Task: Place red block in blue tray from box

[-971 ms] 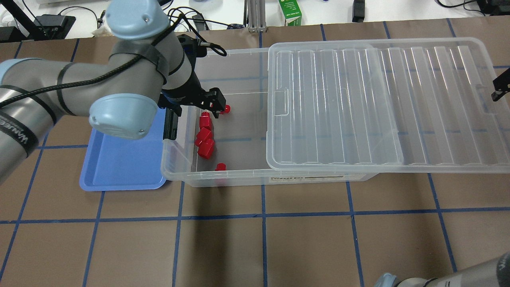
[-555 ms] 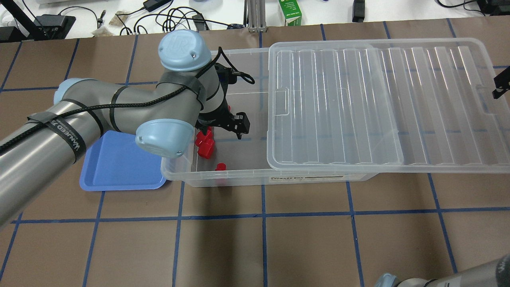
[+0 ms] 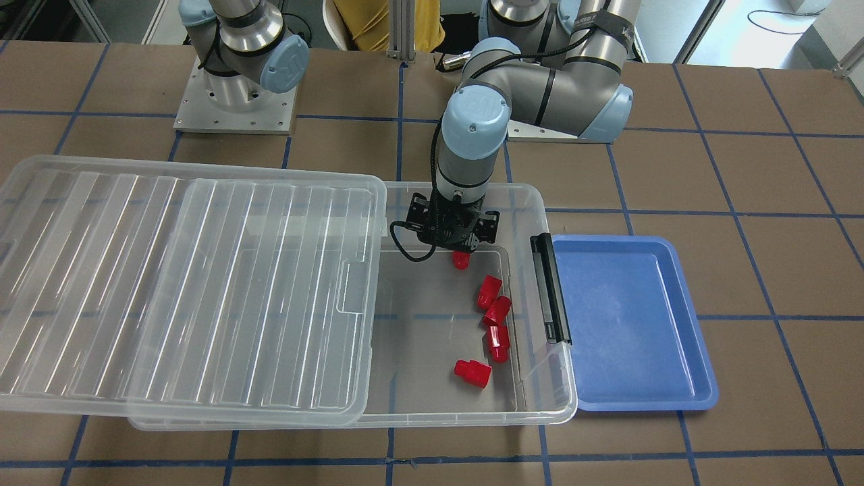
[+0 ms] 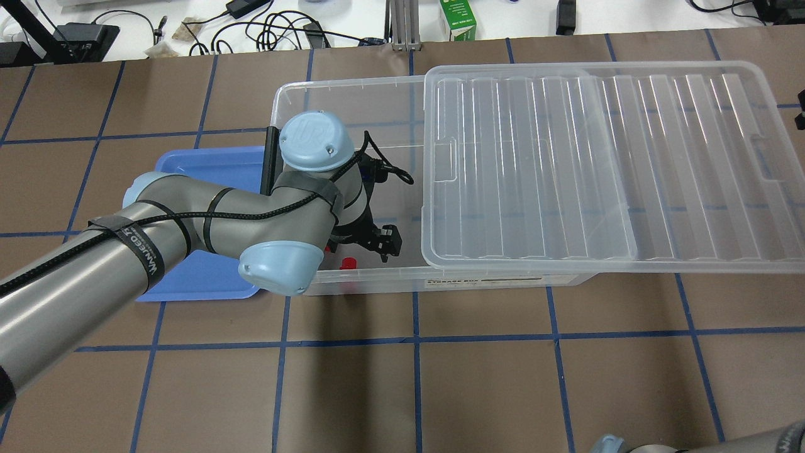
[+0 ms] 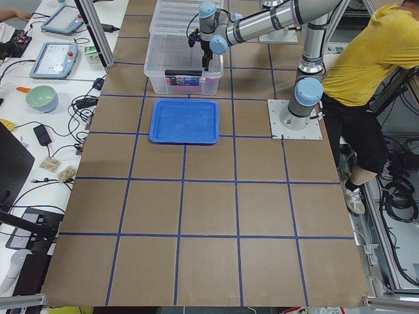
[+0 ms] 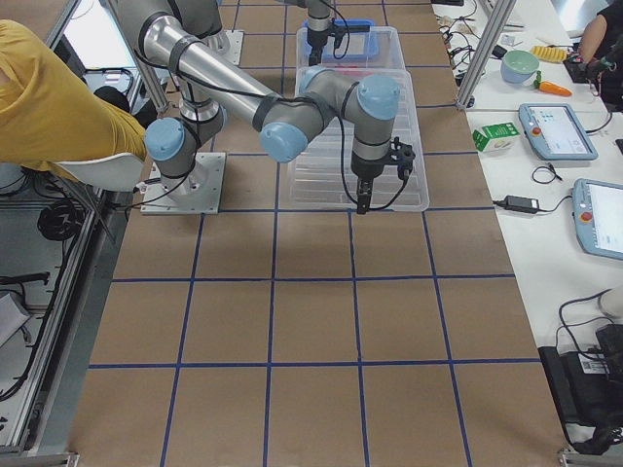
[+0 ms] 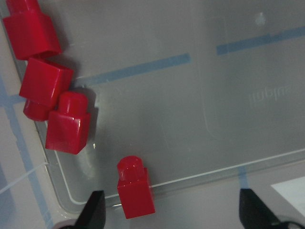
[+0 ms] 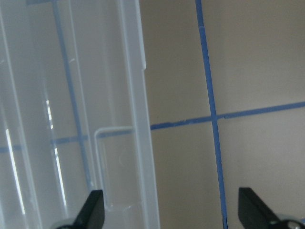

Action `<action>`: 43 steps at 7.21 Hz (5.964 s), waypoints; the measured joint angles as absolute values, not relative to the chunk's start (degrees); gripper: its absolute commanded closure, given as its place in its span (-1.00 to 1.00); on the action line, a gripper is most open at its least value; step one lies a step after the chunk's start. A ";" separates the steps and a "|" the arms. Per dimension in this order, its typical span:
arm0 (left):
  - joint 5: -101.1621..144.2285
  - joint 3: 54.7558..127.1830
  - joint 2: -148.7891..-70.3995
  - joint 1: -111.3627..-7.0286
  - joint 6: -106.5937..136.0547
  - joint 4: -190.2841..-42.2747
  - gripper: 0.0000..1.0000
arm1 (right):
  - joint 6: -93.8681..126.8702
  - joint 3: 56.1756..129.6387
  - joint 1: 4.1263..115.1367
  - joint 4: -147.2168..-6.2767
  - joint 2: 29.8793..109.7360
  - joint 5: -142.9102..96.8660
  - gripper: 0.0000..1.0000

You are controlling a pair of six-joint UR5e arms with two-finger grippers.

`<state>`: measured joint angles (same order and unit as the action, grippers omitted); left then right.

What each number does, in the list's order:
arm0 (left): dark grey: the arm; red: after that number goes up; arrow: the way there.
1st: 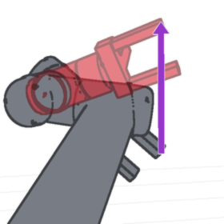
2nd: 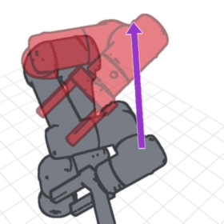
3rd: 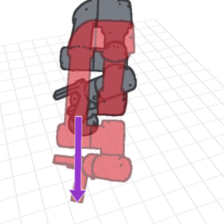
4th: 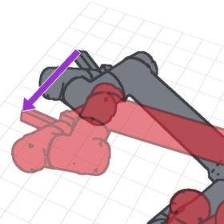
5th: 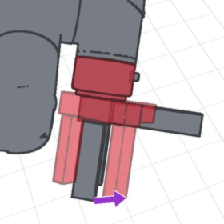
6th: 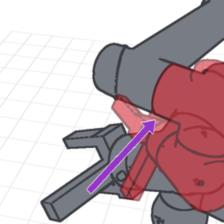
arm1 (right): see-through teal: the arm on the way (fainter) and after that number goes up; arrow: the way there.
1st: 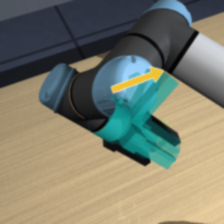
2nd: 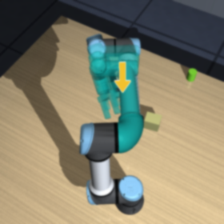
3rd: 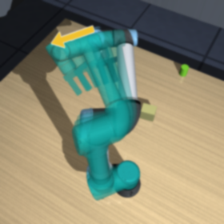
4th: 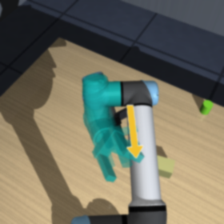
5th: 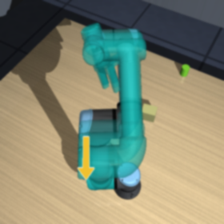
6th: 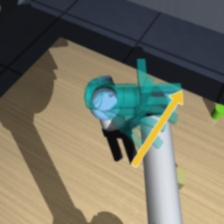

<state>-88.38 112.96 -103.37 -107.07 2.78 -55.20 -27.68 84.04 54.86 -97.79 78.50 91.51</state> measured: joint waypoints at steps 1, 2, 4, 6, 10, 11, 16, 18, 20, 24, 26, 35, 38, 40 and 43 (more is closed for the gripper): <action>-88.37 114.44 -103.81 -106.92 2.85 -53.32 -1.00 | -27.61 79.13 55.22 -90.13 79.25 91.41 -1.00; -88.38 115.24 -104.18 -106.48 3.94 -52.64 -1.00 | -27.30 74.59 55.58 -82.86 80.59 90.84 -1.00; -88.26 116.36 -105.33 -104.35 6.23 -52.12 -1.00 | -23.35 70.49 59.03 -75.73 82.79 89.74 -1.00; -88.15 117.22 -106.69 -103.90 9.48 -51.78 -1.00 | -12.37 70.59 68.48 -74.68 83.58 89.59 -1.00; -86.53 117.76 -107.45 -104.00 14.20 -51.76 0.55 | 3.41 78.63 83.32 -80.11 86.74 89.96 -1.00; -85.91 117.49 -108.18 -103.95 13.94 -51.63 0.90 | 4.35 83.10 83.81 -85.03 89.07 89.82 -1.00; -85.01 116.73 -108.20 -103.46 13.42 -50.35 1.00 | 5.09 88.46 84.07 -93.47 91.99 90.25 -1.00; -85.00 112.02 -105.22 -103.11 13.52 -55.40 1.00 | 5.10 88.50 84.05 -93.53 92.02 90.26 -1.00; -85.20 100.89 -101.02 -100.65 12.95 -72.47 1.00 | 5.10 88.50 84.05 -93.64 92.03 90.21 -1.00; -88.85 91.71 -96.77 -82.23 -2.73 -89.10 1.00 | 5.10 88.51 84.02 -93.78 92.02 90.17 -1.00; -89.43 92.67 -100.72 -72.83 -13.89 -86.20 1.00 | 5.10 88.51 84.02 -93.78 91.99 90.17 -1.00; -88.88 104.47 -109.30 -71.32 -17.62 -61.97 -1.00 | 5.10 88.57 84.02 -93.89 92.01 90.12 -1.00; -89.27 96.20 -103.13 -77.34 -14.10 -73.77 -1.00 | 3.72 86.53 82.43 -94.13 90.74 90.47 -1.00; -89.49 88.22 -99.02 -83.71 -6.35 -82.90 -1.00 | -1.60 82.25 76.94 -93.32 87.56 91.23 -1.00; -90.73 84.55 -96.08 -88.32 -0.66 -87.47 -1.00 | -22.50 80.48 63.62 -93.77 83.91 91.57 -1.00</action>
